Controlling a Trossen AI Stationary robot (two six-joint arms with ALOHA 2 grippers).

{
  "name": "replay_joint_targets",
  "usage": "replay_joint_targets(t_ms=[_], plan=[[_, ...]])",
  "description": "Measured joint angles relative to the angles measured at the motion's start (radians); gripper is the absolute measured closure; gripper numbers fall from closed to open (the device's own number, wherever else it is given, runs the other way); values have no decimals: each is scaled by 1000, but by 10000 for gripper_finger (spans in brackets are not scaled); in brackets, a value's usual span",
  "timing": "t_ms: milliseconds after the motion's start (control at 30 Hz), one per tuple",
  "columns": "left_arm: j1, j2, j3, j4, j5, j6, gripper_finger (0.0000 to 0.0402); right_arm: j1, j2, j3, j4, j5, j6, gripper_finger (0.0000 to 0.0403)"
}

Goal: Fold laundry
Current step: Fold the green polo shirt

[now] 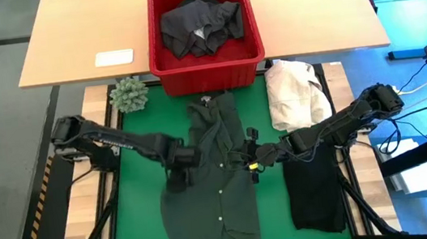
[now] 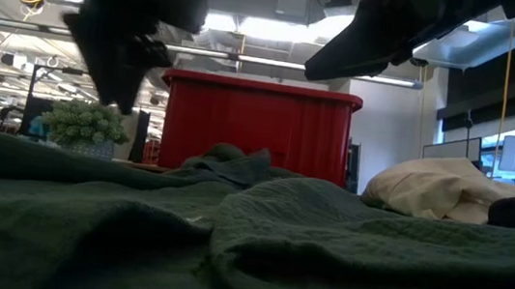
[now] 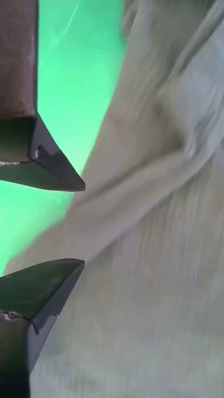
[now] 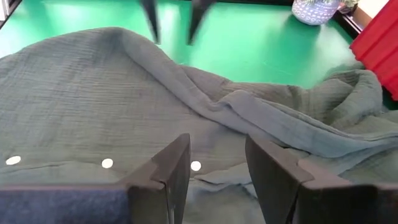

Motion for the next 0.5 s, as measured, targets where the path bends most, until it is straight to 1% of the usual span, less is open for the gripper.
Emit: replay_joint_targets(t_ms=[167,233,400,500], plan=[[-142,-30,-1,-8,-48,-152,223,-12,0,0,0,-14,-4,246],[-199,-62,-1,-4,-109,-218,223,-12,0,0,1,-14,-14,246],[-358,-174,-12,10,-326,-421,223,-12,0,0,16,-15,-23,246],[-431,-237,-62,25,-375,-590,223,-12,0,0,36,-15,-26,246]])
